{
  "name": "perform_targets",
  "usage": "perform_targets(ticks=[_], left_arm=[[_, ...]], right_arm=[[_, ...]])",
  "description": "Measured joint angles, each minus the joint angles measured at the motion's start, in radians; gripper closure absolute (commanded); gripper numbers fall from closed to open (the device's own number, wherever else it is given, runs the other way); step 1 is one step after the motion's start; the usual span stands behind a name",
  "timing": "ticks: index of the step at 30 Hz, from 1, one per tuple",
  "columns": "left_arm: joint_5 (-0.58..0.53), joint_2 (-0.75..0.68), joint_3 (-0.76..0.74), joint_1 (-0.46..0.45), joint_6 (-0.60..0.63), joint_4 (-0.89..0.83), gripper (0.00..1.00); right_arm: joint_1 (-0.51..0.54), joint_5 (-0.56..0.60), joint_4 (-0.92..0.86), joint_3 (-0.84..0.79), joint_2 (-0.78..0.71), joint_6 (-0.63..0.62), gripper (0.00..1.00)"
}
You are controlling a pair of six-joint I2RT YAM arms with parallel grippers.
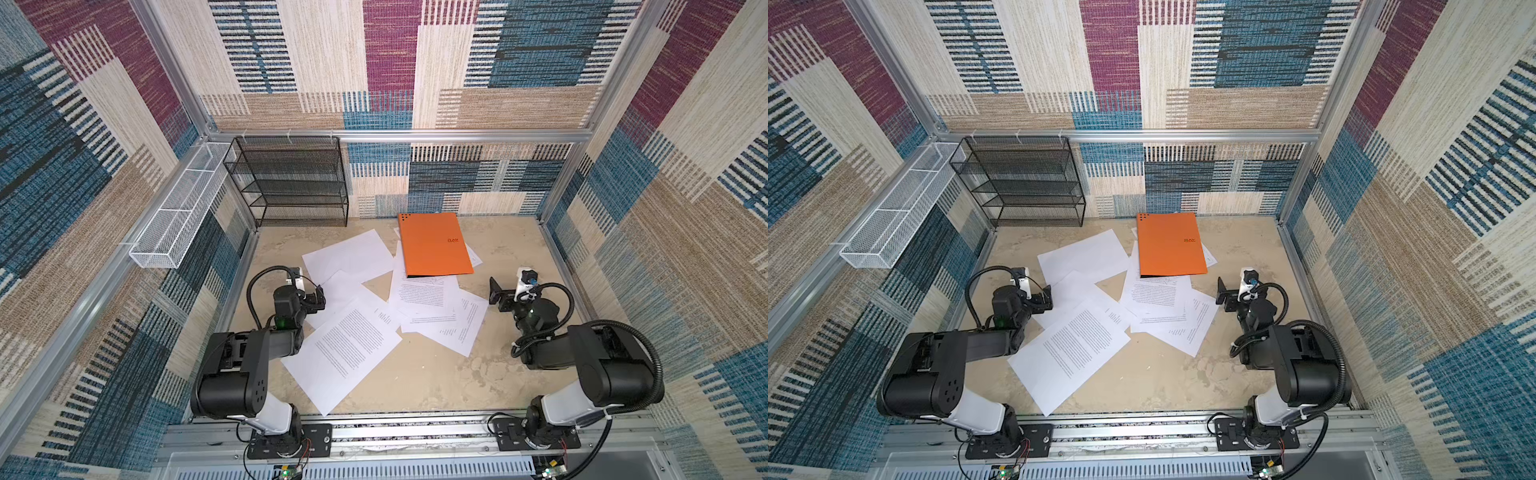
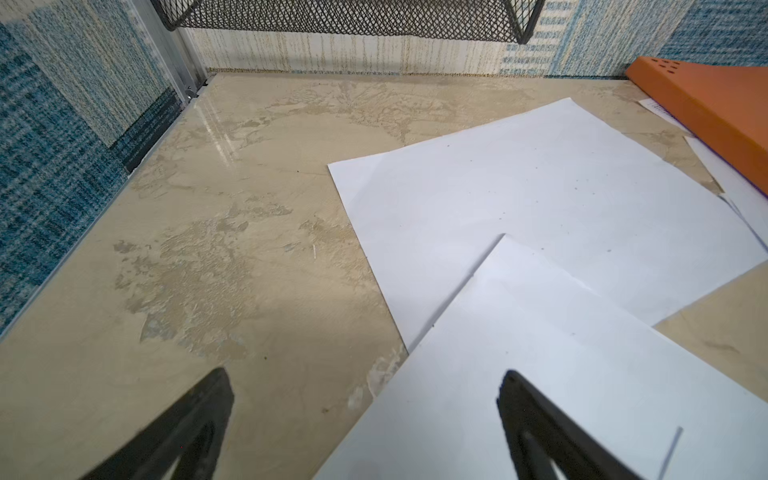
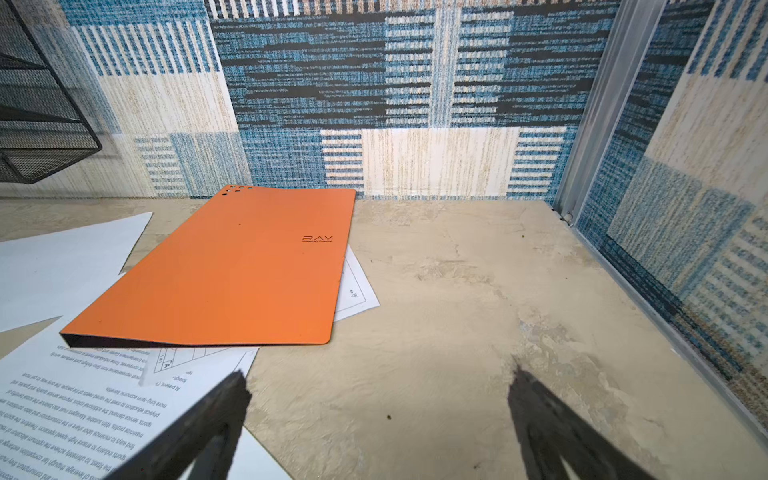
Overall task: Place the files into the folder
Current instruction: 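Move both grippers forward toward the orange folder on the papers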
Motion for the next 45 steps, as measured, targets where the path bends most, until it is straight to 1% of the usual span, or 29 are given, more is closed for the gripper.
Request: perform_targets(ticks=[24,31,32,34,37,39,40,42,44,45], left_arm=[[-0.001,0.000,-0.001,-0.005,0.000,0.001,0.01],[-0.025,-0.004,-0.006,-0.008,0.000,0.007,0.01],[-0.042,-0.019,-0.005,-0.014,-0.001,-0.010,0.01],[-0.094,-0.084,0.035,-0.035,-0.001,-0.120,0.01],[-0.138,-0.204,0.176,-0.072,-0.025,-0.307,0.01],[-0.163,-0.253,0.278,-0.095,-0.097,-0.460,0.01],[-0.165,-0.261,0.320,-0.108,-0.146,-0.537,0.01],[-0.151,-0.253,0.389,-0.135,-0.262,-0.697,0.01],[-0.072,-0.209,0.446,-0.169,-0.375,-0.831,0.01],[-0.034,-0.179,0.469,-0.196,-0.420,-0.884,0.01]], right_arm=[[0.004,0.000,0.000,-0.002,-0.003,0.000,0.00],[0.003,0.000,0.000,-0.002,-0.003,0.000,0.00],[0.000,0.000,0.000,-0.002,-0.003,0.000,0.00],[0.000,0.002,-0.020,-0.013,-0.037,0.000,0.01],[0.008,0.075,-0.126,-0.006,-0.236,0.037,0.01],[0.007,0.183,-0.227,0.056,-0.362,0.136,0.00],[0.006,0.247,-0.290,0.103,-0.392,0.200,0.00],[-0.005,0.370,-0.446,0.218,-0.412,0.359,0.00],[-0.021,0.413,-0.565,0.293,-0.388,0.436,0.00],[-0.025,0.415,-0.625,0.346,-0.351,0.466,0.01]])
